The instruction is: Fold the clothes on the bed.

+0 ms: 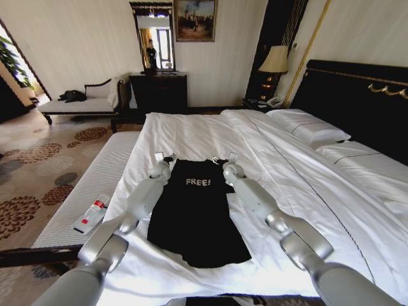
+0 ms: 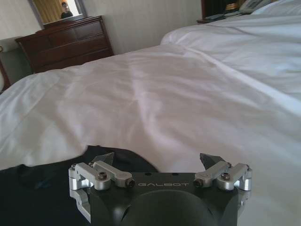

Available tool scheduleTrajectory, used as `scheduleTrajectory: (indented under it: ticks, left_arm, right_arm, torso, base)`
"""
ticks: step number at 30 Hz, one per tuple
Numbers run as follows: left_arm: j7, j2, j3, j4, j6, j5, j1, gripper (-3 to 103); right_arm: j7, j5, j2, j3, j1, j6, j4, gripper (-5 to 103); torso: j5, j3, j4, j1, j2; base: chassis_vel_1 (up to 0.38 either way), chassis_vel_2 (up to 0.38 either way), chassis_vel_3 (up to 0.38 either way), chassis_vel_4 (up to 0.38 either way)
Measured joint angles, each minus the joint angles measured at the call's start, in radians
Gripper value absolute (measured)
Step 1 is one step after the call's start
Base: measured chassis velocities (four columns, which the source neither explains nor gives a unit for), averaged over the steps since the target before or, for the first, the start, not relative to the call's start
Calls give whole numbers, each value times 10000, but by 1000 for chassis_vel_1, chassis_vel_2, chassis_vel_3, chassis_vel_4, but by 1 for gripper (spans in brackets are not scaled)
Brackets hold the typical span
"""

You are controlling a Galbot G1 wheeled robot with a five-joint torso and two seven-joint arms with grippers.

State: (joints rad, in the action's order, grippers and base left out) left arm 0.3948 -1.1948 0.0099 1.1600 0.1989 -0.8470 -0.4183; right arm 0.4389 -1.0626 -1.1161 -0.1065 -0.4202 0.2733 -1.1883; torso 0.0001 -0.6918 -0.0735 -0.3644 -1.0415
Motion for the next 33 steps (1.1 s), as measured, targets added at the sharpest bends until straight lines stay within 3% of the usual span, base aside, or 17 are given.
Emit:
scheduleTrajectory:
  ticks: [4, 8, 13, 19, 22, 26, 33]
  left_arm:
    - [-173, 1282, -193, 2218, -12, -323, -1682, 100]
    - [-331, 1892, -583, 3410, -57, -309, -2980, 100]
    - [-452, 2265, -962, 4079, -140, -192, -4090, 100]
    - [-637, 2557, -1054, 4862, -201, -320, -4920, 100]
    - [-721, 2782, -1174, 5358, -236, -389, -5454, 100]
    - [-766, 3045, -1354, 6327, -273, -395, -6278, 100]
    - [-774, 2941, -1760, 7100, -273, -138, -7270, 100]
  right_arm:
    - [211, -141, 1167, 871, -1497, 176, -1837, 100]
    - [232, 3, 1655, 1826, -2921, 279, -2913, 100]
    - [201, 443, 2058, 2673, -4631, 325, -3860, 100]
    - [227, 486, 2315, 4187, -6330, 409, -5229, 100]
    - [235, 575, 2347, 4655, -7002, 428, -5690, 100]
    - [-219, 936, 2283, 5860, -8858, 416, -6562, 100]
    - [-660, 1210, 2130, 6666, -10126, 291, -7202, 100]
  torso:
    - [-3, 1, 3, 2, -1]
    - [0, 1, 4, 3, -1]
    - [1, 0, 5, 2, -1]
    - [-6, 2, -4, 0, -1]
    - [0, 0, 4, 0, -1]
    - [-1, 1, 0, 1, -2]
    - [-1, -1, 2, -1, 1]
  base:
    - [0, 0, 0, 0]
    - [0, 0, 0, 0]
    - [0, 0, 0, 0]
    - [0, 0, 0, 0]
    - [0, 0, 0, 0]
    - [0, 0, 0, 0]
    - [0, 0, 0, 0]
